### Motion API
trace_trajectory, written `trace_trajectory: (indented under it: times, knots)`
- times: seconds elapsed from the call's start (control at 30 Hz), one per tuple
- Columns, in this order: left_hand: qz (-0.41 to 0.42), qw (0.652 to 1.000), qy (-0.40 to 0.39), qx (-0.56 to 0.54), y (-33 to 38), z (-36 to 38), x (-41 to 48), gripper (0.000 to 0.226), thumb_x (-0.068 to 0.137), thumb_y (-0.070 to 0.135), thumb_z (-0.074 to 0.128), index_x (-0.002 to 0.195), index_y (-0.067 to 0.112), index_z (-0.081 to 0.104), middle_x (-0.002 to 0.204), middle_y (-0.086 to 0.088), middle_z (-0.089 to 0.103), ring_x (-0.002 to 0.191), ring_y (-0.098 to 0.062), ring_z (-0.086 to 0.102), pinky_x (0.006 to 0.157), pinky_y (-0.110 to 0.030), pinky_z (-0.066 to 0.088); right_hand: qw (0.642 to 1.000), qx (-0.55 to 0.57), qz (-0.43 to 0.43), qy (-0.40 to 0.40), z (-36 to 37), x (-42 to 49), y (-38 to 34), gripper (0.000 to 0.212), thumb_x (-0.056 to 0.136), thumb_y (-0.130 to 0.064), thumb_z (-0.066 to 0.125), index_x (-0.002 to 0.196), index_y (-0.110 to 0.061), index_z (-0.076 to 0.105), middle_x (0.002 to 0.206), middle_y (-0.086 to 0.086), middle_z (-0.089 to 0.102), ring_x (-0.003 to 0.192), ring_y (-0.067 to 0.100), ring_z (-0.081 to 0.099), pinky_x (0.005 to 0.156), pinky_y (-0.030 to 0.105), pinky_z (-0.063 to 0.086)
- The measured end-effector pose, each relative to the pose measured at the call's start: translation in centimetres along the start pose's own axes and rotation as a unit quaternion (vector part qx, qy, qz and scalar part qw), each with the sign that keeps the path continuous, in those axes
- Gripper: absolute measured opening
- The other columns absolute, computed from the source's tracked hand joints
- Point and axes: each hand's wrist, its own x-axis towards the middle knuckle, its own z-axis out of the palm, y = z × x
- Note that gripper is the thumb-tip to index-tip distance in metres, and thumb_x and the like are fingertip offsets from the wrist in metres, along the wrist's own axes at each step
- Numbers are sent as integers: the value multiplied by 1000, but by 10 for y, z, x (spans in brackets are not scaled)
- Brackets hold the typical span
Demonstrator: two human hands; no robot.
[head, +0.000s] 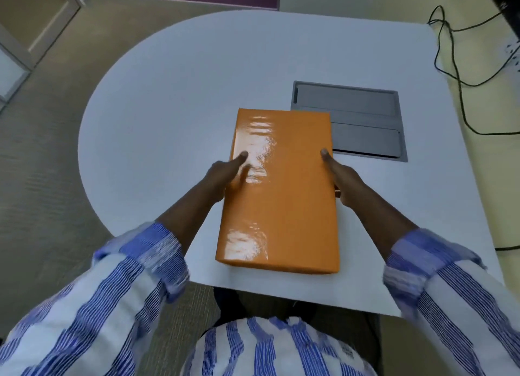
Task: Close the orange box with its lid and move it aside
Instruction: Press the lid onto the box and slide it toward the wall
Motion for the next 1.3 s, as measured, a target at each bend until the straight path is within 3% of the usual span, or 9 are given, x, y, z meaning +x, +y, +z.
trace_trajectory:
  times: [0.2,0.37,0.47,0.63,0.8,0.93,1.07,1.2,1.3]
  knots:
    - [-40,998,18,-53,12,13,43,83,89,73,50,148,14,46,149,-15,53,131,-39,55,112,-55,44,997,61,37,20,11,42,-15,84,78,-76,62,134,-14,59,130,13,65,112,34,66,104,54,50]
    - [-41,998,-13,-52,3,9,53,86,81,79,54,143,19,52,139,-12,61,122,-38,61,107,-57,48,997,50,41,34,8,49,-8,66,64,-84,66,89,-23,63,107,7,71,100,30,70,99,52,54]
    - [-45,997,-27,-59,4,3,58,88,78,78,61,143,20,51,137,-10,62,120,-37,62,105,-53,49,998,43,39,36,8,49,-12,62,70,-80,67,90,-20,62,111,8,70,102,30,69,98,51,55]
    - [-4,992,-67,-103,-19,-6,51,74,83,80,51,136,29,52,138,-6,61,118,-30,61,105,-51,49,997,71,33,-6,2,22,-1,50,74,-73,71,93,-28,65,101,-1,74,85,17,73,59,32,57]
    - [-21,968,-138,-207,-65,-8,42,79,89,80,37,143,25,55,137,-14,64,124,-38,63,108,-56,47,995,75,30,-55,-3,1,43,49,81,-77,59,104,-35,67,101,-6,79,95,18,75,81,40,59]
    - [-31,927,-215,-304,-75,7,34,67,96,69,40,140,24,60,136,-19,64,121,-41,64,100,-57,52,995,72,27,-62,-2,-8,51,56,83,-77,55,119,-35,59,110,-7,74,95,16,75,67,32,59]
    - [-29,923,-232,-306,-72,26,32,66,94,66,46,144,24,55,144,-21,58,132,-46,54,111,-64,40,995,88,18,-53,-25,-9,46,46,83,-75,59,104,-36,65,89,-11,80,80,12,78,53,27,60]
    - [-3,919,-260,-294,-57,61,26,63,96,62,49,145,22,54,142,-22,59,131,-46,55,110,-64,41,996,83,-10,-24,-65,-15,44,51,80,-78,59,109,-38,65,103,-7,78,86,14,78,62,30,61]
    - [23,925,-279,-258,-42,98,19,55,95,59,56,138,24,58,133,-19,67,120,-42,65,96,-56,56,997,66,-29,-2,-105,-21,47,75,79,-78,59,136,-29,58,121,0,73,103,25,74,88,46,60]
